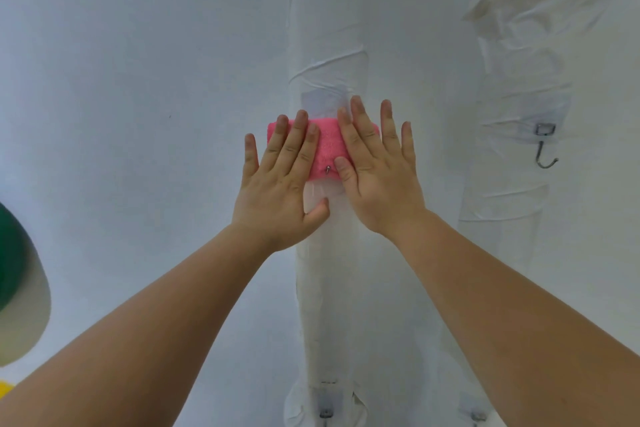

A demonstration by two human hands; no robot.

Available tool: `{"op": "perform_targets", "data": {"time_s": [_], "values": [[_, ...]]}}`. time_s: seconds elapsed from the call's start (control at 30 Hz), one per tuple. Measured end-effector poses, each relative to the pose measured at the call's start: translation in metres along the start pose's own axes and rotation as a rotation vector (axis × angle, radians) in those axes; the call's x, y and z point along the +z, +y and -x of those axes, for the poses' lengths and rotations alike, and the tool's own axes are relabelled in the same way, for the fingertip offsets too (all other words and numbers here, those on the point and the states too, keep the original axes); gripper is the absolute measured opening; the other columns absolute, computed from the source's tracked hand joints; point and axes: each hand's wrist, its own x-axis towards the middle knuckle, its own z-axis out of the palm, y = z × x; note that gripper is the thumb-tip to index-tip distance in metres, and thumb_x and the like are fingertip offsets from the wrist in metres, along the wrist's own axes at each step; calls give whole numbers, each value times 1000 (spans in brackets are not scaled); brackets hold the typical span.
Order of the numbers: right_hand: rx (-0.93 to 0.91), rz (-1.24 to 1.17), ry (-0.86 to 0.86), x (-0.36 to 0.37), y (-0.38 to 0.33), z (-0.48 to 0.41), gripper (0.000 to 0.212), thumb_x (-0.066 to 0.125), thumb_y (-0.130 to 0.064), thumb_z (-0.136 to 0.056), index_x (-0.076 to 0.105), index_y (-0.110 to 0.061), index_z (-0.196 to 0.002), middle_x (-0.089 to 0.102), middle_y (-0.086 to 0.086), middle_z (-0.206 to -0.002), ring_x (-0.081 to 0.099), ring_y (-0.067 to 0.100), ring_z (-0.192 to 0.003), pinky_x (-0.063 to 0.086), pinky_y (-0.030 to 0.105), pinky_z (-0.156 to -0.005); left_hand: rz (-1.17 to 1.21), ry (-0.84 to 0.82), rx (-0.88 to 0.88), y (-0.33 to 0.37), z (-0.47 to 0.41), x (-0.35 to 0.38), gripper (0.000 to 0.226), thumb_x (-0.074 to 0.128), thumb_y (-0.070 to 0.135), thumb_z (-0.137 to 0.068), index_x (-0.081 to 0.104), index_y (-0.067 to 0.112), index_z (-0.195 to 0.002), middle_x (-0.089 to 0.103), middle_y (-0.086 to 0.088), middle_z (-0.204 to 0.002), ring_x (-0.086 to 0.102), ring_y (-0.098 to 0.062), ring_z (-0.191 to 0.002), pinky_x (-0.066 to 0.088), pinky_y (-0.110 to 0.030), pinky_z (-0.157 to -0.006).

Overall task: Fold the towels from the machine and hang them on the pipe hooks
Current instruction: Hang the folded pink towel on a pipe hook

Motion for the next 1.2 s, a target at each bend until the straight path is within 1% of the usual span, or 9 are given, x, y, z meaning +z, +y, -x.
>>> {"op": "perform_targets", "data": {"time_s": [0.23,0.43,0.5,0.6,0.73,0.8,0.93,1.07,1.2], "values": [[16,160,-2,-16,-6,16,65,27,-53,-105,2,-28,-161,-4,-4,-170,-11,28,-155,-1,57,-124,65,-5,-55,-6,12,-18,102,48,59,-85,-4,16,-162,-12,0,-170,-14,-24,-157,-5,-62,-123],[170,394,40,-20,-40,53,66,33,-49,-104,11,-23,-161,5,4,-170,0,30,-156,7,59,-123,265,56,43,-44,35,-13,101,55,48,-83,0,19,-162,-8,-4,-171,-11,-25,-157,-5,-60,-124],[239,463,11,-27,-62,66,65,35,-51,-103,14,-27,-161,8,6,-169,3,31,-156,10,59,-122,387,54,100,-54,46,-9,99,58,47,-81,7,22,-162,-2,-8,-171,-5,-29,-158,-2,-60,-124],[369,544,-75,-36,-102,87,63,36,-53,-101,22,-30,-159,10,8,-169,7,31,-156,12,58,-122,534,57,190,-63,63,-6,91,62,45,-78,25,22,-158,16,-12,-168,13,-35,-156,9,-63,-122],[491,624,-204,-52,-150,117,60,40,-54,-99,32,-31,-154,13,8,-168,13,32,-154,14,56,-122,733,194,267,-61,85,-13,69,66,37,-75,53,14,-138,50,-17,-147,48,-40,-135,32,-62,-111],[546,643,-264,-62,-169,136,59,40,-55,-99,34,-32,-152,13,8,-168,15,32,-154,16,57,-122,830,206,310,-52,100,-19,63,68,34,-74,61,11,-132,56,-16,-140,53,-39,-129,37,-57,-106],[677,680,-348,-82,-206,183,59,38,-56,-98,38,-30,-150,17,10,-167,19,34,-152,19,58,-120,932,82,422,-26,142,-24,62,66,35,-76,63,10,-133,58,-15,-140,53,-38,-130,39,-54,-105],[848,658,-435,-104,-246,248,61,33,-58,-96,41,-30,-149,19,10,-166,20,35,-152,17,58,-121,930,-223,502,6,196,-27,66,64,43,-77,57,15,-136,52,-13,-144,49,-37,-131,40,-53,-106],[1068,606,-583,-125,-291,336,57,41,-57,-98,37,-33,-149,14,7,-167,15,33,-152,13,56,-122,917,-531,640,40,263,-36,70,53,51,-78,54,17,-139,49,-13,-148,45,-37,-135,37,-54,-109]]}}
